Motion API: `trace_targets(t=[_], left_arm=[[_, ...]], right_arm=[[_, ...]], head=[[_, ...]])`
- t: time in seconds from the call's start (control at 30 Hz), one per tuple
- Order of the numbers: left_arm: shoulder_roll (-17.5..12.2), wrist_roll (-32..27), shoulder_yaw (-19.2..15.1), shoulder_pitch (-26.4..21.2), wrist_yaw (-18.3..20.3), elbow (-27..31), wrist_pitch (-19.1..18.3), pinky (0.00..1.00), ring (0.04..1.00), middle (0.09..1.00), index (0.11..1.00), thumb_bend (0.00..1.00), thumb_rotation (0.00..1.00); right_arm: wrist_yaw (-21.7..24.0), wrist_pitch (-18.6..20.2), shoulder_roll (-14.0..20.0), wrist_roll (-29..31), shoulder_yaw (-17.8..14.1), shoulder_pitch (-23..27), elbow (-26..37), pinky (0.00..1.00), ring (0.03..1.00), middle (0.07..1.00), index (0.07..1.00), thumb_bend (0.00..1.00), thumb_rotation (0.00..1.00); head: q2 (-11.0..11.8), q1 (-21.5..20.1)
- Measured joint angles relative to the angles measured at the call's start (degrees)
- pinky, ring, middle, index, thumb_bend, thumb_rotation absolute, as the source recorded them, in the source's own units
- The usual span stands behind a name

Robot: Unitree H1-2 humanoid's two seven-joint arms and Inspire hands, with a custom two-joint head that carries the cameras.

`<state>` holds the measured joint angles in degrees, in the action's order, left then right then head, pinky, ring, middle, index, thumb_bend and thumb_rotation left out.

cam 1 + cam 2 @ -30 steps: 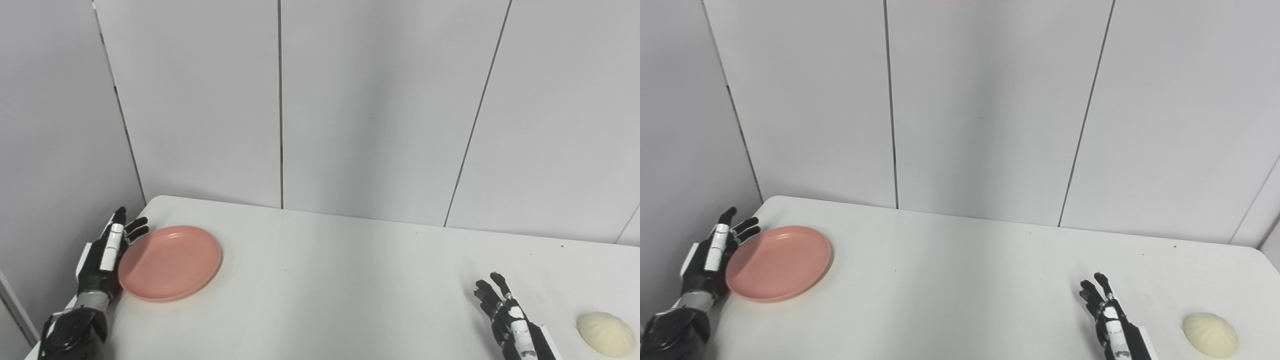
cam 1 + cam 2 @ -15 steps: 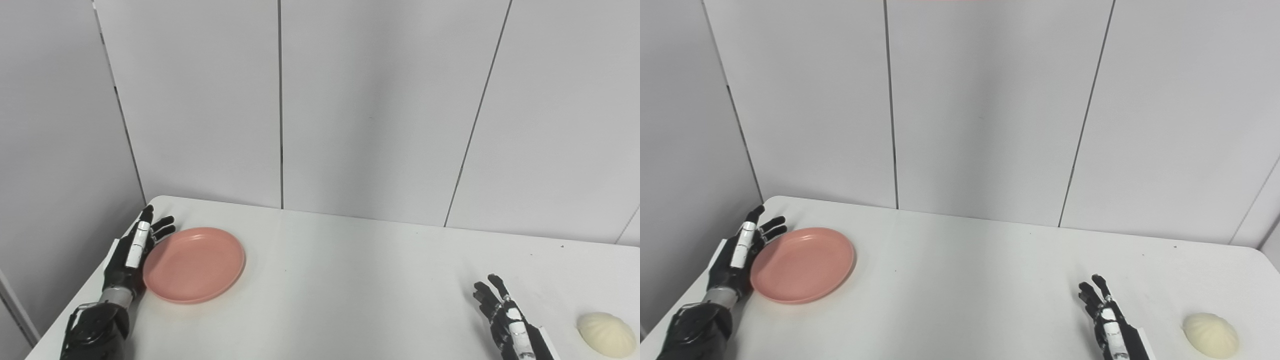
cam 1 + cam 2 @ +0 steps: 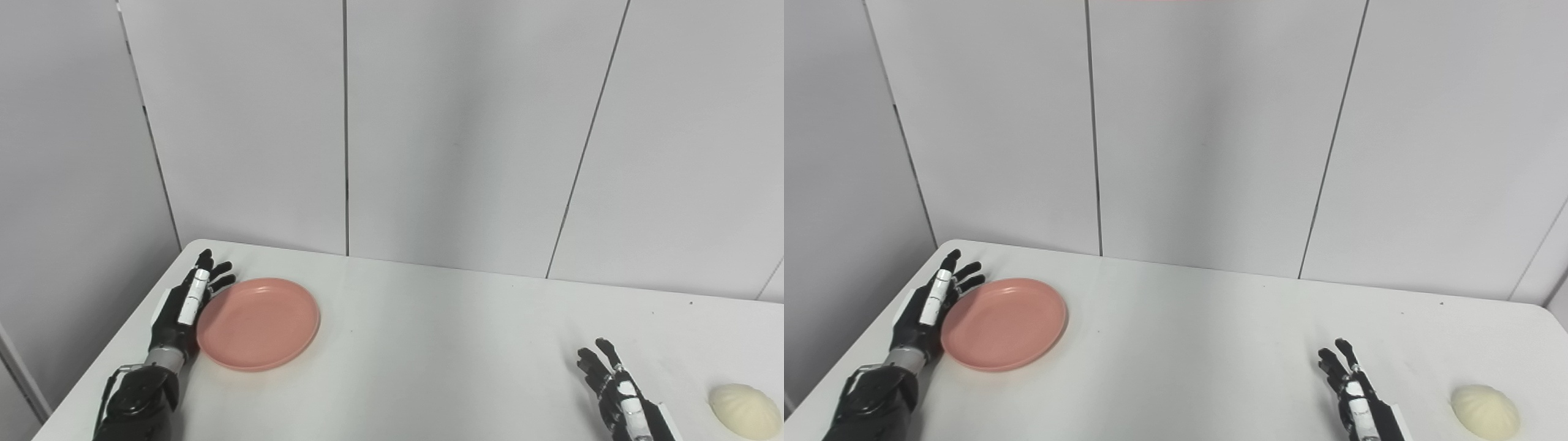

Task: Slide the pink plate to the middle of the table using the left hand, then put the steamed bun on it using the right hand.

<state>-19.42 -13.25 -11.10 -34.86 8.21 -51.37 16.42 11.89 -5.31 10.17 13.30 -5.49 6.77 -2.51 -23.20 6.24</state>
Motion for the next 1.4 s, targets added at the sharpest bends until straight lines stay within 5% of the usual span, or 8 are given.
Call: trace_targets(t=[0.23,0.7,1.4], left_arm=[[1.1,0.0,0.9,0.2,0.0,2.6,-2.2,0.73,0.822,0.862,0.933,0.87,0.83],[8.6,-0.1,3.1,1.2,1.0,11.5,-9.1,0.76,0.822,0.852,0.924,0.85,0.84],[12.1,-1.9,3.1,0.5,1.8,14.8,-15.8,0.77,0.84,0.879,0.951,0.8,0.86]], right_arm=[[-0.1,0.0,0.0,-0.1,0.1,0.0,0.0,0.99,0.922,0.894,0.956,0.82,0.91],[-1.7,2.2,-1.8,-1.4,1.1,-0.6,1.8,0.97,0.905,0.882,0.938,0.86,0.9],[-6.6,6.1,-6.0,-6.9,3.8,-1.7,4.8,0.93,0.88,0.863,0.919,0.83,0.89]], head=[[-0.3,-0.7],[-1.8,-4.9],[-4.6,-18.4]])
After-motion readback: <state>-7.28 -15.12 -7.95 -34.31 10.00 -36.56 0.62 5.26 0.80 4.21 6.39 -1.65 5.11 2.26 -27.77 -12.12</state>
